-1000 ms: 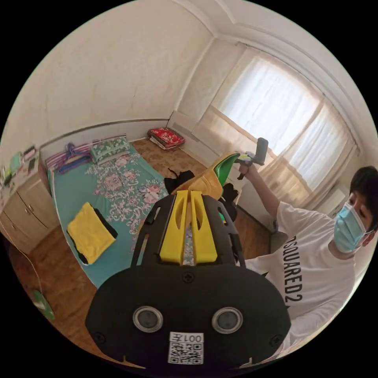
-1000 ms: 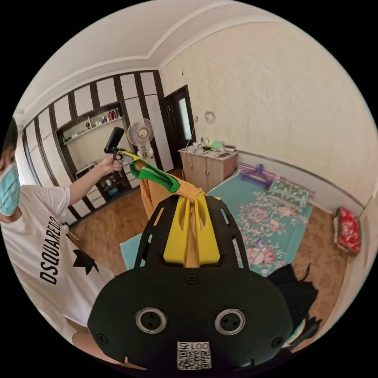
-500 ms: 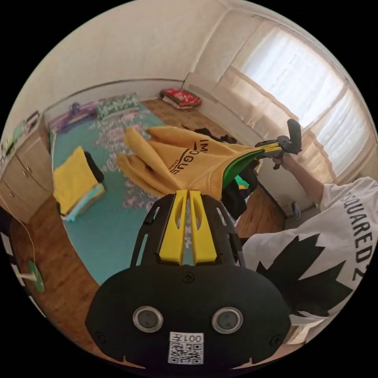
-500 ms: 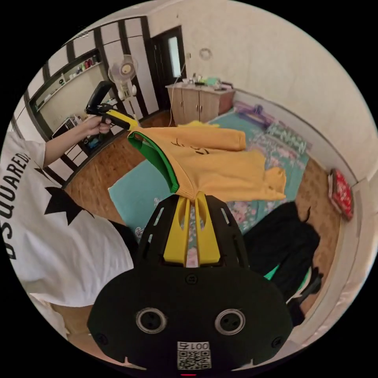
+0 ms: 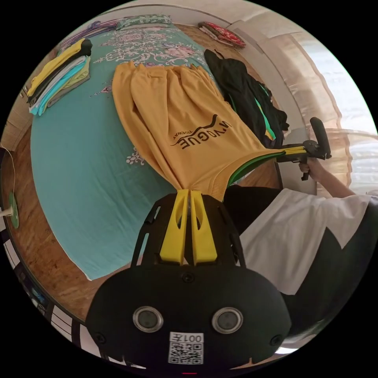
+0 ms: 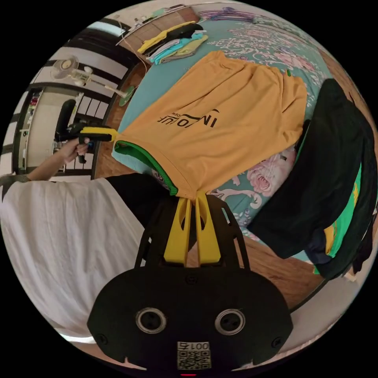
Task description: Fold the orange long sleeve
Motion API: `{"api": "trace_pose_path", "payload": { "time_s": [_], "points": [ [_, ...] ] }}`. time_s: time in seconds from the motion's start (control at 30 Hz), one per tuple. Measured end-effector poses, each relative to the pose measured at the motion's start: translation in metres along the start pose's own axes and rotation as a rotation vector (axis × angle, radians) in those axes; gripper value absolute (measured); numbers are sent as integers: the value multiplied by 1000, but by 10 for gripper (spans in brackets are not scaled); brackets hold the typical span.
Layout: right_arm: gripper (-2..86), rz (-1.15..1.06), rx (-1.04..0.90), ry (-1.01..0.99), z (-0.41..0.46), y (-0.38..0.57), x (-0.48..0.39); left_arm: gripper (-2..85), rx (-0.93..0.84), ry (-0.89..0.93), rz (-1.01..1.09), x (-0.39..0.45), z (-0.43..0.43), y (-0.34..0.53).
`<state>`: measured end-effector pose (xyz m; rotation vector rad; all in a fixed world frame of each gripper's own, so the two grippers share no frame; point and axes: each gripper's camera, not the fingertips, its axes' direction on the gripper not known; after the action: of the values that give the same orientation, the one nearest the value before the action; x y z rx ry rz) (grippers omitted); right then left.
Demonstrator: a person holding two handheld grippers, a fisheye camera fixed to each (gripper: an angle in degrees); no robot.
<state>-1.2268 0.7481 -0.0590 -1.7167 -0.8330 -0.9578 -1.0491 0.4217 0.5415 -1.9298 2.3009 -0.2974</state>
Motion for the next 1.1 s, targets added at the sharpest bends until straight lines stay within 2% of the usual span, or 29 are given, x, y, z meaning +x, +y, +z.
{"api": "trace_pose_path", "payload": {
  "time_s": [0.07,0.13,0.2,0.27,0.37,0.47,0.57,0.73,0.9,1.03,1.1],
  "points": [
    [31,13,-13,7,-4,-4,9,-10,-18,-11,2,-2,-3,-11],
    [32,-13,-49,101,-3,-8,10,-9,-19,-7,1,-3,-4,-21],
    [34,-82,-111,328,4,-13,2,-9,19,-8,-18,-4,-6,-32],
    [35,-115,-142,413,10,-18,0,-9,25,-59,-46,-5,-5,-41],
    [31,-110,-211,416,21,-28,12,-9,-45,-168,-102,-9,0,-56],
    [26,-98,-315,475,18,-33,29,-9,-244,-271,-112,-14,1,-67],
    [29,-86,-316,455,-14,-30,46,-1,-293,-309,-79,-19,-20,-79],
    [49,41,-217,435,-102,-48,89,39,-137,-356,-36,-40,-77,-154],
    [76,58,-15,588,-204,-131,158,68,86,-330,-73,-78,-130,-292],
    [93,104,67,593,-247,-201,218,65,116,-320,-165,-114,-144,-371],
    [103,136,69,612,-266,-243,250,66,97,-250,-231,-138,-147,-405]
  ]
}}
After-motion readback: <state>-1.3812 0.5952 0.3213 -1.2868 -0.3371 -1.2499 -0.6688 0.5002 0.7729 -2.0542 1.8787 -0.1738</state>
